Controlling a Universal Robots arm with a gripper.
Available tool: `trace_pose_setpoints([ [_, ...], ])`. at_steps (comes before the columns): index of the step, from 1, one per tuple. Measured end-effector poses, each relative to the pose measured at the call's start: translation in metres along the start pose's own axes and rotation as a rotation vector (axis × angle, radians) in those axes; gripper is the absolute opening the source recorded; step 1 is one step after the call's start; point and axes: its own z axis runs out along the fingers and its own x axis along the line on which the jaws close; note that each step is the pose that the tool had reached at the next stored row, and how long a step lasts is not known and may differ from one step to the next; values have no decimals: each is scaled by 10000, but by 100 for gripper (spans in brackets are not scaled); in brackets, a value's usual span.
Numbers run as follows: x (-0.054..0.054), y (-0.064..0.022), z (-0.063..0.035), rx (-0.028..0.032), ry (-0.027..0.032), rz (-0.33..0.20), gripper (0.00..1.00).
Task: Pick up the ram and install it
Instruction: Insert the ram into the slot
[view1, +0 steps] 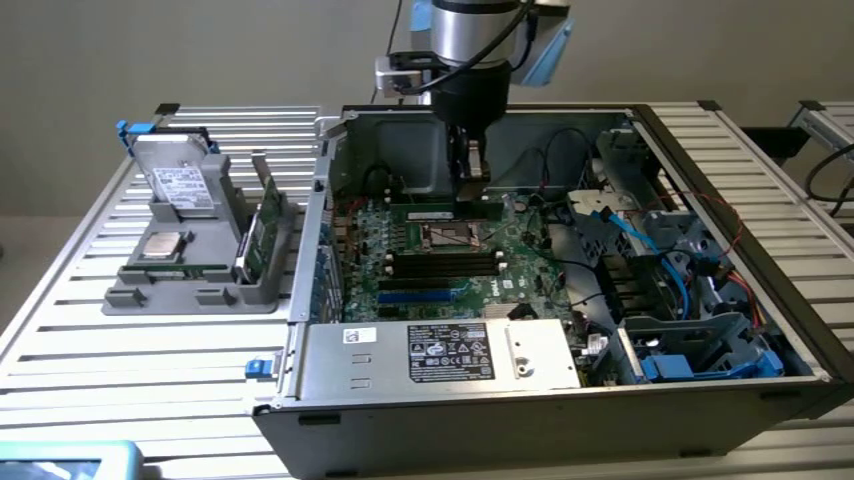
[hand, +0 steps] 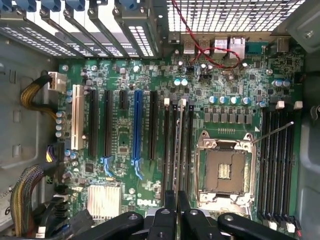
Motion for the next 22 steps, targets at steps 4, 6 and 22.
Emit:
trace_pose_setpoints([
  [4,-2,-1,66,0,20,0,13],
  [6,-3,-3,103,0,27,0,13],
  [22,14,-12,301,2,73,0,13],
])
